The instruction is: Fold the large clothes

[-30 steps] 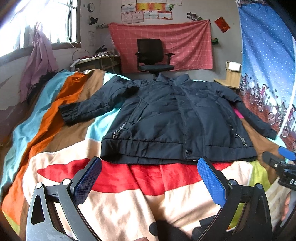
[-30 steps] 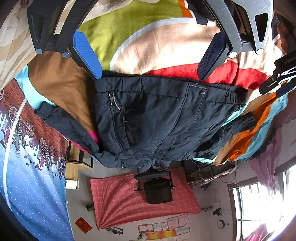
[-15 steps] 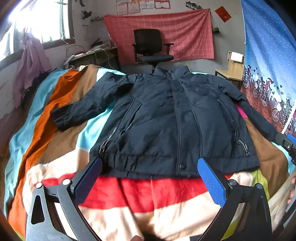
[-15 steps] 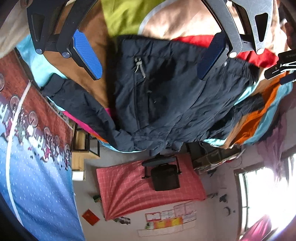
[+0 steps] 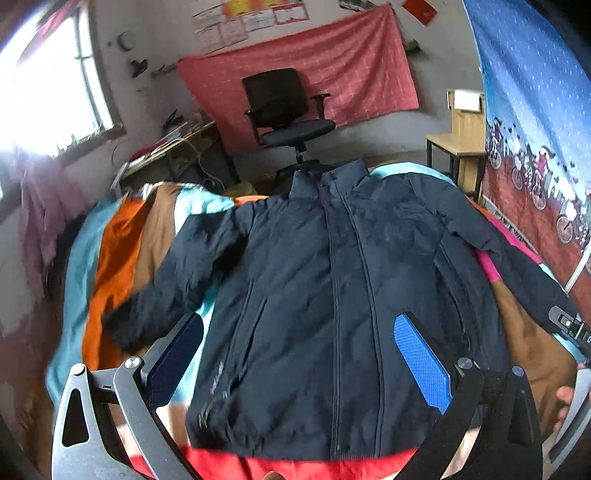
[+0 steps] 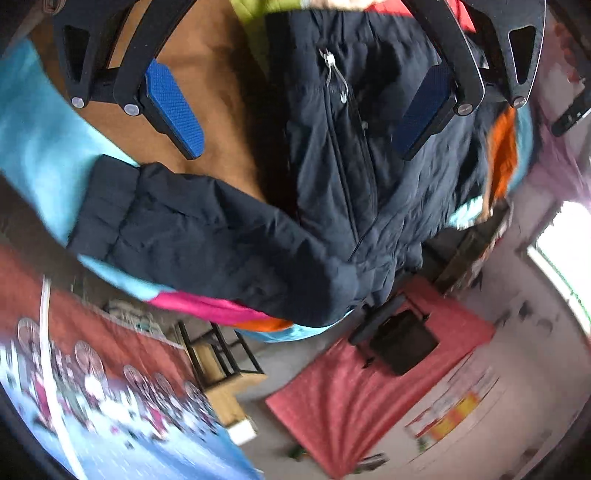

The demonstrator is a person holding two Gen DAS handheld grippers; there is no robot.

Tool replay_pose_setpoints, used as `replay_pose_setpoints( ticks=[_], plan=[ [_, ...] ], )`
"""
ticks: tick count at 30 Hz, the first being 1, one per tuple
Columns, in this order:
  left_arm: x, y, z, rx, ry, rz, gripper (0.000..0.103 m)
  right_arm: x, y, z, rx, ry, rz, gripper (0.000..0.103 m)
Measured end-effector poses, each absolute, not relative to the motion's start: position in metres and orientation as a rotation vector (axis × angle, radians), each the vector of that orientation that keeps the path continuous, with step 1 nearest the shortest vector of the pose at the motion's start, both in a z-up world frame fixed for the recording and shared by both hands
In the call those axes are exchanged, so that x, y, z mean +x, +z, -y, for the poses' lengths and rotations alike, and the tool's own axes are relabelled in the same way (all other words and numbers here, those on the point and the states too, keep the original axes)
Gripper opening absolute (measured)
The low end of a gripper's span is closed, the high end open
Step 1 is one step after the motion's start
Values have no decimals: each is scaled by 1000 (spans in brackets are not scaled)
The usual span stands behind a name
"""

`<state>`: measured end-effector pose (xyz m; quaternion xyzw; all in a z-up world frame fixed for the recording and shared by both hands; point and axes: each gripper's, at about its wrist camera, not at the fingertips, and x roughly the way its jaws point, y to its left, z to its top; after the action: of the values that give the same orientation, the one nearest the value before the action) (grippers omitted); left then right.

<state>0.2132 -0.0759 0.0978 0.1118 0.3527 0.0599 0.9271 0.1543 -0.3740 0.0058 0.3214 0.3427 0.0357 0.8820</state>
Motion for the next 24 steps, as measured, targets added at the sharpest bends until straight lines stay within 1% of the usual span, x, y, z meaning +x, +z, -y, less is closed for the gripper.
replay_pose_setpoints(
  ticks=[4, 8, 11, 14, 18, 20, 24],
  plan=[
    [252, 101, 90, 255, 99, -740, 101, 172, -7, 379, 784, 106, -679, 103],
    [302, 86, 98, 216, 51, -762, 101, 186, -19, 388, 955, 83, -627, 103],
    [337, 72, 100, 181, 6, -742, 101, 194, -29, 400, 1083, 58, -564, 103],
    [381, 52, 99, 138, -27, -732, 101, 202, -42, 412, 1165, -10, -525, 103],
    [438, 19, 98, 40, -76, -827, 101, 198, -62, 427, 1303, -151, -462, 103],
    [457, 7, 104, 5, -105, -846, 101, 195, -67, 430, 1361, -204, -432, 103],
    [500, -16, 126, 8, -131, -847, 101, 194, -67, 427, 1420, -252, -460, 103]
  ],
)
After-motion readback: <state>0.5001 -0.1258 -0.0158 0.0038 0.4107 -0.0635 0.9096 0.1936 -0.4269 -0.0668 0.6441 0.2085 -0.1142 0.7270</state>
